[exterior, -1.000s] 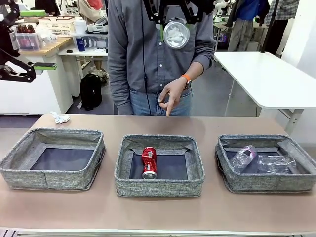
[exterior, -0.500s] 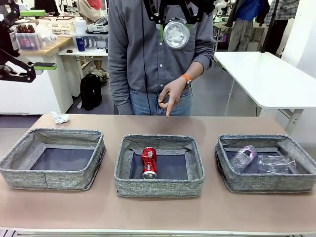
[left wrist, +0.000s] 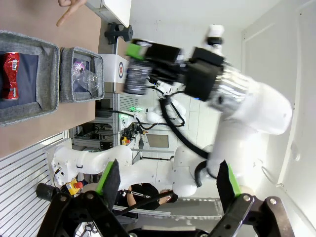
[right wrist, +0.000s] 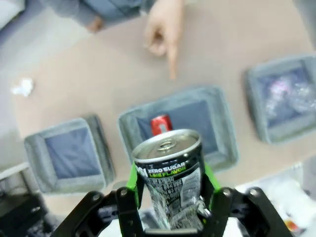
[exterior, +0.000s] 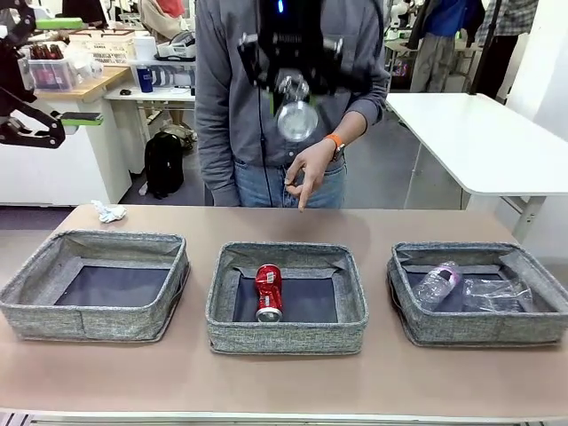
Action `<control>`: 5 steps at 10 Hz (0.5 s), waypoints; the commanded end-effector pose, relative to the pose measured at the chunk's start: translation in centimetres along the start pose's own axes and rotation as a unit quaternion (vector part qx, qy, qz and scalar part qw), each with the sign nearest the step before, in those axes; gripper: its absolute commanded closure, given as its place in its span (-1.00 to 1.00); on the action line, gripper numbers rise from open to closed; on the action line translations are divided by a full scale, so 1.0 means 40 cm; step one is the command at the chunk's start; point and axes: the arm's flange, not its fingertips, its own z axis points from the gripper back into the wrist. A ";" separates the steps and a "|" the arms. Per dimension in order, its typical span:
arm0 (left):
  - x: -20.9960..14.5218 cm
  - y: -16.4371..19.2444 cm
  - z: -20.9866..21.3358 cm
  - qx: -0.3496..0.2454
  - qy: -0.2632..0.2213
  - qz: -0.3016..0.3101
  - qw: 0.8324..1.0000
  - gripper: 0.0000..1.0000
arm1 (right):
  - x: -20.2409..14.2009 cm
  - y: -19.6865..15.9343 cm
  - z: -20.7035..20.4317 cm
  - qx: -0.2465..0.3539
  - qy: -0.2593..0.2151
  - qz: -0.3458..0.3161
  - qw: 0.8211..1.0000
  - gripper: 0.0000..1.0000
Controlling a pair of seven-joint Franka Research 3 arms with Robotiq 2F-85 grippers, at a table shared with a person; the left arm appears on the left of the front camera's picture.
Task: Sort the waste into the appropriate baskets.
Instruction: Place the picked waste into the Fabric basket indicated by the person.
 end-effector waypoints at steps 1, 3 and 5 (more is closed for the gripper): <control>-0.003 -0.010 -0.006 -0.011 0.000 0.002 1.000 -1.00 | -0.126 -0.130 -0.193 -0.004 0.002 0.015 1.000 -0.06; -0.003 -0.010 -0.006 -0.011 0.000 0.002 1.000 -1.00 | -0.145 -0.152 -0.280 0.008 0.071 0.013 0.997 -0.06; -0.003 -0.010 -0.006 -0.011 0.000 0.002 1.000 -1.00 | -0.144 -0.177 -0.327 -0.016 0.087 0.000 0.996 -0.06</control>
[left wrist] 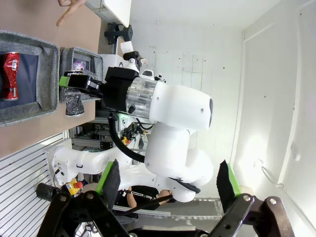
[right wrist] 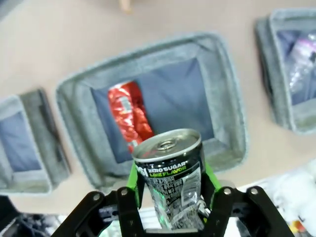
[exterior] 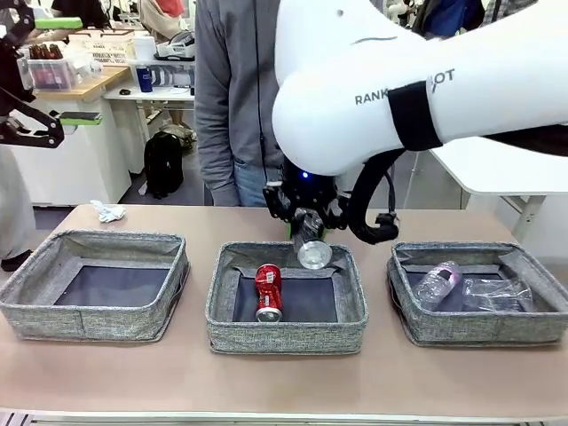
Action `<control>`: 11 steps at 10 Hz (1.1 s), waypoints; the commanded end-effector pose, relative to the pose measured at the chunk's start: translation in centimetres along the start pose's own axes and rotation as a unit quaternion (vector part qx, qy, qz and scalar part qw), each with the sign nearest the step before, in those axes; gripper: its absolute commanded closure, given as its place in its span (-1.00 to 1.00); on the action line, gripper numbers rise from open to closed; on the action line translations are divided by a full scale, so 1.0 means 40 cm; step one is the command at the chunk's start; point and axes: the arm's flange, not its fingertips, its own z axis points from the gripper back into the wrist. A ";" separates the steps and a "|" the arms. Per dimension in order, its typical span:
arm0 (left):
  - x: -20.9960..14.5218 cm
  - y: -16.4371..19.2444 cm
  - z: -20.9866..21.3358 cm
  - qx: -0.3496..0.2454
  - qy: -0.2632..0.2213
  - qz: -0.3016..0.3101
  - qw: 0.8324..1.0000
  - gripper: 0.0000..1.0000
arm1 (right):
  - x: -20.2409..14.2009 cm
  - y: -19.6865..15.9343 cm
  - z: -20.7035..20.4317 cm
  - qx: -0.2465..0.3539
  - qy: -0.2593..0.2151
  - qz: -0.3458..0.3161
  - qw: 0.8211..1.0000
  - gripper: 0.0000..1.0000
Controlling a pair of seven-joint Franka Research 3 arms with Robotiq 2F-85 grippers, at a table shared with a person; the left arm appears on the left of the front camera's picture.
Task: Sort the waste into the appropriate baskets.
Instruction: Place the picked waste into the Fabric basket indicated by the person.
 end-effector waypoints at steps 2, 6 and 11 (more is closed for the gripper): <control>-0.003 -0.010 -0.006 -0.010 0.001 0.002 1.000 -1.00 | 0.000 0.000 0.000 0.000 0.000 0.000 1.000 -0.06; -0.003 -0.010 -0.006 -0.010 0.001 0.002 1.000 -1.00 | 0.042 -0.008 -0.098 -0.018 0.016 0.004 1.000 -0.06; -0.003 -0.010 -0.006 -0.010 0.001 0.002 1.000 -1.00 | 0.029 0.011 -0.155 0.002 0.024 0.017 1.000 -0.06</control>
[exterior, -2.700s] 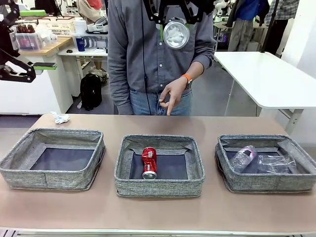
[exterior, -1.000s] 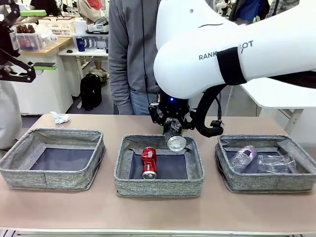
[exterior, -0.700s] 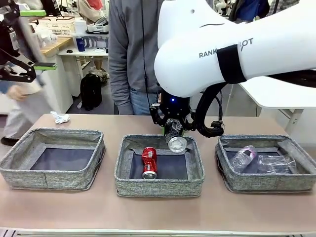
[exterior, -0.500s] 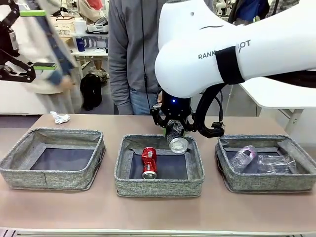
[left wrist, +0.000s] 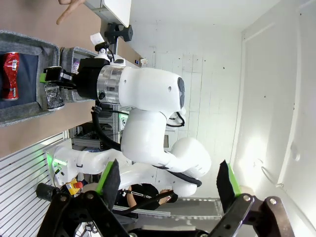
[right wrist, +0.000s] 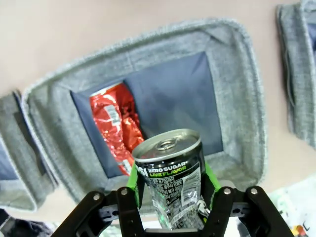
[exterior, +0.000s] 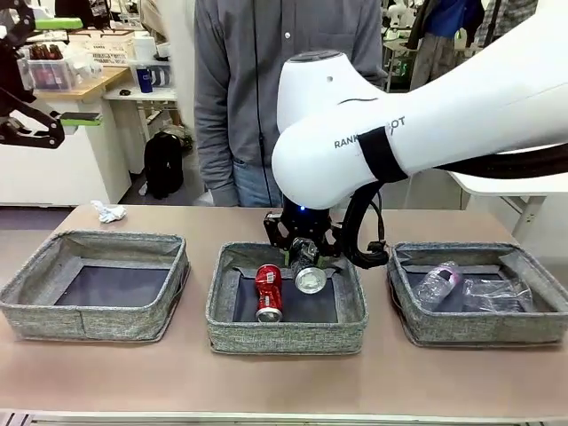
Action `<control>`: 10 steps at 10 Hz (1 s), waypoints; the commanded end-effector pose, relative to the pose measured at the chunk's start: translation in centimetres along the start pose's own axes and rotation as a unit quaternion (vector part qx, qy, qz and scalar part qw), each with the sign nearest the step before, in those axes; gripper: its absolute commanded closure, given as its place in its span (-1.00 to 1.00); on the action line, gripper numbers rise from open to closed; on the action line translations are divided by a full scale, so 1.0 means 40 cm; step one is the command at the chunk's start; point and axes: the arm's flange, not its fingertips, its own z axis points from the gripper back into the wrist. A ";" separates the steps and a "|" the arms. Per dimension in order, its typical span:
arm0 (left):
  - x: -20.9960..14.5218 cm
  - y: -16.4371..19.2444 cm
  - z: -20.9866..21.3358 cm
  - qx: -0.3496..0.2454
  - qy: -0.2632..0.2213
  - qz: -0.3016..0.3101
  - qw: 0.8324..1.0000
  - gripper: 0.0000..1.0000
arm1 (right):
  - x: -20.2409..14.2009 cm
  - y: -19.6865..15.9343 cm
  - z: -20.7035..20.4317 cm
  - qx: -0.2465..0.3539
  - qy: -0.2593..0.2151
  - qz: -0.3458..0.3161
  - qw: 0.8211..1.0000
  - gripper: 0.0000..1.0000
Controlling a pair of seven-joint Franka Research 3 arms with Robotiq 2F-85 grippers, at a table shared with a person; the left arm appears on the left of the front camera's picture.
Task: Sort the waste into the appropriate baskets.
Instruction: Place the picked waste into the Fabric basket indicated by the person.
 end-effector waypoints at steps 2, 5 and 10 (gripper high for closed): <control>-0.003 -0.010 -0.006 -0.010 0.001 0.002 1.000 -1.00 | 0.001 -0.017 0.009 0.006 -0.014 0.012 1.000 -0.98; -0.003 -0.010 -0.006 -0.010 0.001 0.002 1.000 -1.00 | -0.002 -0.015 0.007 0.003 -0.015 0.019 1.000 -1.00; -0.003 -0.010 -0.006 -0.010 0.001 0.002 1.000 -1.00 | 0.004 -0.015 0.008 0.010 -0.004 0.017 1.000 -1.00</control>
